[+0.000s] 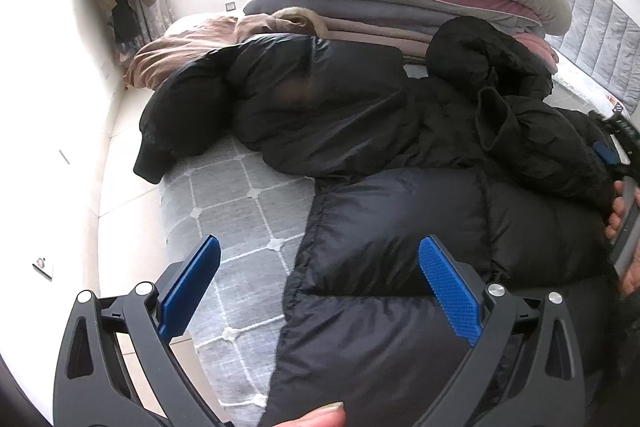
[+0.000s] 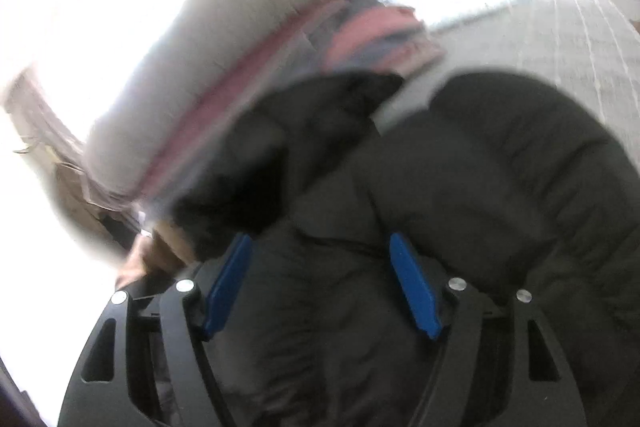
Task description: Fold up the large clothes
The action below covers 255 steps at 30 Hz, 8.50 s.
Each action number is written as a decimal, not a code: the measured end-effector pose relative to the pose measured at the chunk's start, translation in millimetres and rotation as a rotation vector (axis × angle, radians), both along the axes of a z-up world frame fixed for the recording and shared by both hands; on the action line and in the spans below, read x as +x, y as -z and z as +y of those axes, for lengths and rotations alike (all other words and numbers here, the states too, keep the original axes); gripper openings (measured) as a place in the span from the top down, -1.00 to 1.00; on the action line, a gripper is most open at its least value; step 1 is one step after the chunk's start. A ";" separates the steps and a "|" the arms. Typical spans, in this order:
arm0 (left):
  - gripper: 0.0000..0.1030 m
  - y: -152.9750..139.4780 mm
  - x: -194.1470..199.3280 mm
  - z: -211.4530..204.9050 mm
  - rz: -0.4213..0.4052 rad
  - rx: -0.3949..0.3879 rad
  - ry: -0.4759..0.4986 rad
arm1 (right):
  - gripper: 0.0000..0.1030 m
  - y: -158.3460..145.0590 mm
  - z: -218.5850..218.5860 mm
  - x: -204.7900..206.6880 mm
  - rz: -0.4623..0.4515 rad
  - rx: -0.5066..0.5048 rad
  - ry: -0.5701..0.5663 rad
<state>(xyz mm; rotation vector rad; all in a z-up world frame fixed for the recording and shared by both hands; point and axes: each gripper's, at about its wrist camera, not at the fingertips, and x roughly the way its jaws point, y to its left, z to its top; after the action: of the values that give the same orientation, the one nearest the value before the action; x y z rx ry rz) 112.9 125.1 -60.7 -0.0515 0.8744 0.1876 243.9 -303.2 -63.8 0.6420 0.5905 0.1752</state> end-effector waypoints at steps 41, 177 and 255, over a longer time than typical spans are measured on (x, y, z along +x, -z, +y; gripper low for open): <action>-0.87 97.0 -37.5 374.1 -0.160 -0.836 -0.219 | -0.58 -15.0 525.3 -60.9 0.087 -0.316 -0.763; -0.75 354.1 24.5 502.5 -0.238 -1.706 -0.475 | -0.57 -49.5 313.4 -99.2 0.069 -0.233 -0.627; 0.95 -47.8 226.9 -241.5 0.249 -0.729 0.667 | -0.57 -19.2 -107.1 -181.5 -0.026 0.097 -0.025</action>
<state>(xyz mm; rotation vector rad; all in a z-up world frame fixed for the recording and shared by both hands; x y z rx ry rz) 339.7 -116.4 -12.9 -0.4152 1.1246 -0.7695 62.5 -410.3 -44.6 0.7254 0.5680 0.2365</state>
